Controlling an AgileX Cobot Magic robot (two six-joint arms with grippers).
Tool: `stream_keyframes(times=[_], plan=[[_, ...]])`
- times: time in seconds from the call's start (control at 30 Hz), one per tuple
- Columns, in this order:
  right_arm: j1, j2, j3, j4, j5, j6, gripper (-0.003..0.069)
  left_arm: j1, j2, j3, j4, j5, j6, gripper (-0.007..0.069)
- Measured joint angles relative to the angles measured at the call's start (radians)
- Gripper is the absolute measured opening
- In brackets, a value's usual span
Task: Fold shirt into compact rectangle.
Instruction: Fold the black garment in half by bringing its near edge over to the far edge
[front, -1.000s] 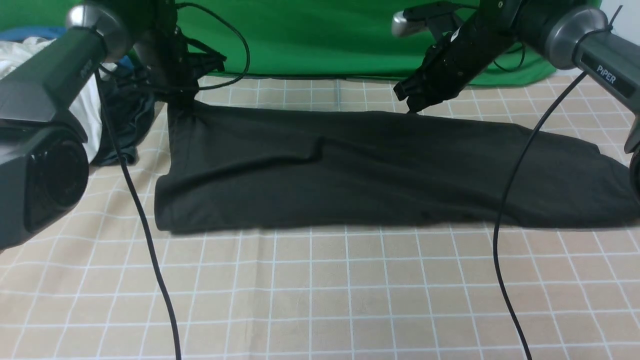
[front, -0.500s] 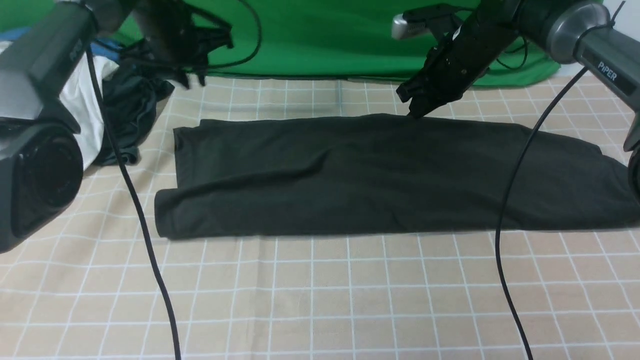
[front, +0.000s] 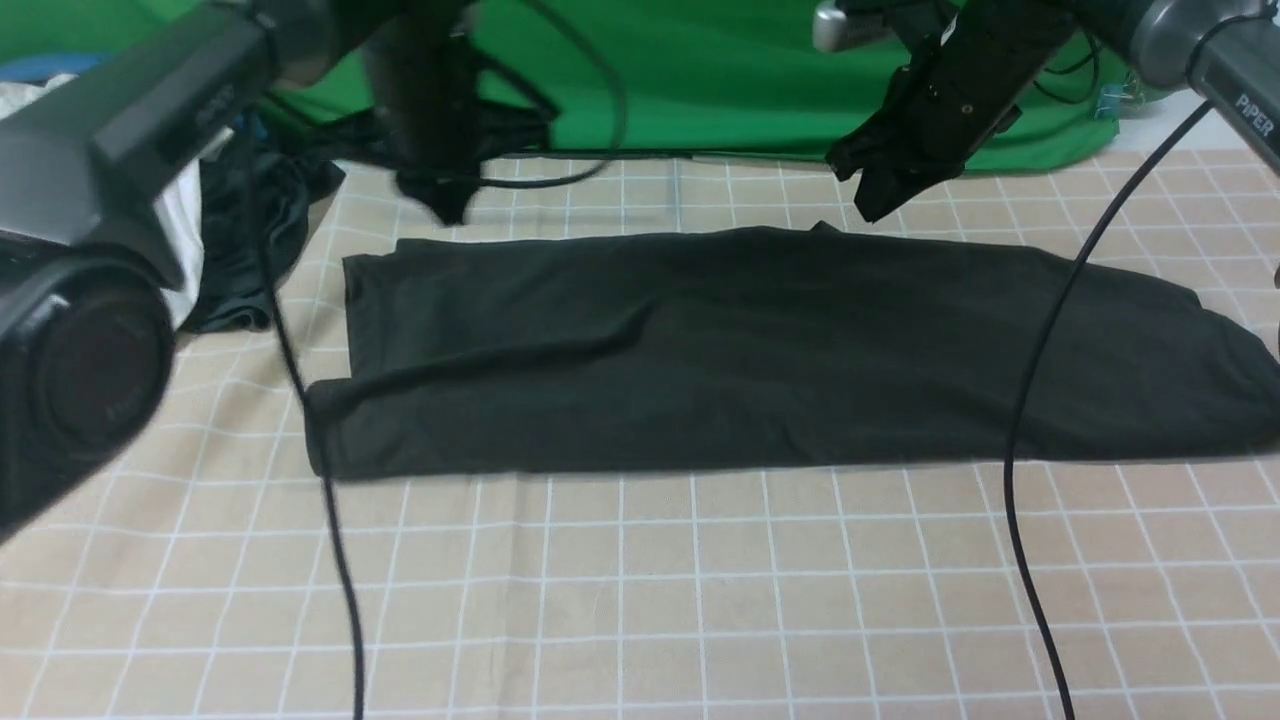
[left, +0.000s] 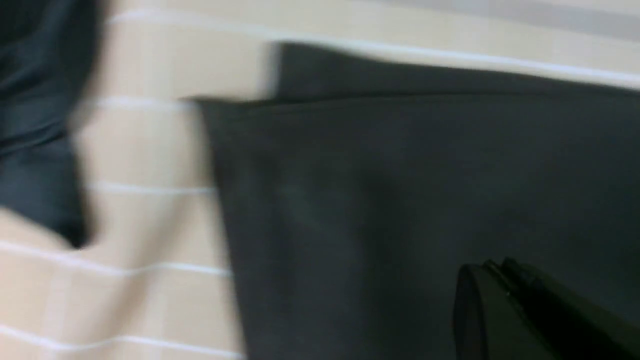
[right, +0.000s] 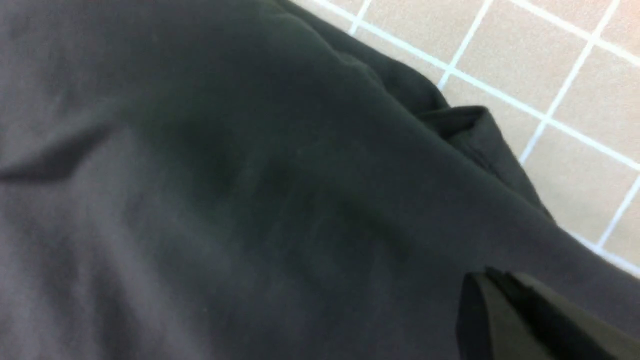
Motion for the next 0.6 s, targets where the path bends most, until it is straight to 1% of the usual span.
stream_keyframes(times=[0.1, 0.17, 0.2, 0.27, 0.3, 0.33, 0.37, 0.43, 0.47, 0.5, 0.53, 0.6], plan=[[-0.001, 0.000, 0.001, 0.006, 0.000, 0.005, 0.0053, 0.085, 0.011, 0.004, -0.014, -0.018, -0.011, 0.0021], [-0.001, 0.000, 0.002, 0.013, 0.002, 0.007, 0.0053, 0.130, 0.021, 0.004, -0.031, -0.039, -0.012, 0.0057], [-0.001, 0.000, 0.002, 0.016, 0.002, 0.007, 0.0053, 0.164, 0.030, 0.005, -0.055, -0.059, -0.007, 0.0106], [-0.001, 0.000, 0.002, 0.017, 0.002, 0.008, 0.0053, 0.184, 0.038, 0.005, -0.089, -0.076, 0.011, 0.0162], [-0.001, 0.000, 0.002, 0.017, 0.002, 0.008, 0.0053, 0.198, 0.045, 0.005, -0.118, -0.093, 0.028, 0.0208], [-0.001, 0.000, 0.002, 0.018, 0.002, 0.008, 0.0053, 0.203, 0.049, 0.005, -0.130, -0.100, 0.035, 0.0227], [-0.001, 0.000, 0.002, 0.020, 0.002, 0.008, 0.0053, 0.215, 0.068, 0.005, -0.175, -0.122, 0.074, 0.0307], [-0.001, 0.000, 0.002, 0.020, 0.002, 0.008, 0.0053, 0.216, 0.078, 0.005, -0.194, -0.140, 0.102, 0.0376], [-0.001, 0.000, 0.002, 0.020, 0.002, 0.008, 0.0053, 0.212, 0.099, 0.005, -0.213, -0.157, 0.135, 0.0445], [-0.001, 0.000, 0.002, 0.020, 0.002, 0.008, 0.0053, 0.212, 0.101, 0.005, -0.216, -0.161, 0.141, 0.0453], [-0.001, 0.000, 0.002, 0.020, 0.002, 0.008, 0.0053, 0.207, 0.121, 0.005, -0.228, -0.179, 0.151, 0.0505], [-0.001, 0.000, 0.002, 0.020, 0.002, 0.008, 0.0055, 0.203, 0.147, 0.005, -0.246, -0.197, 0.159, 0.0540]])
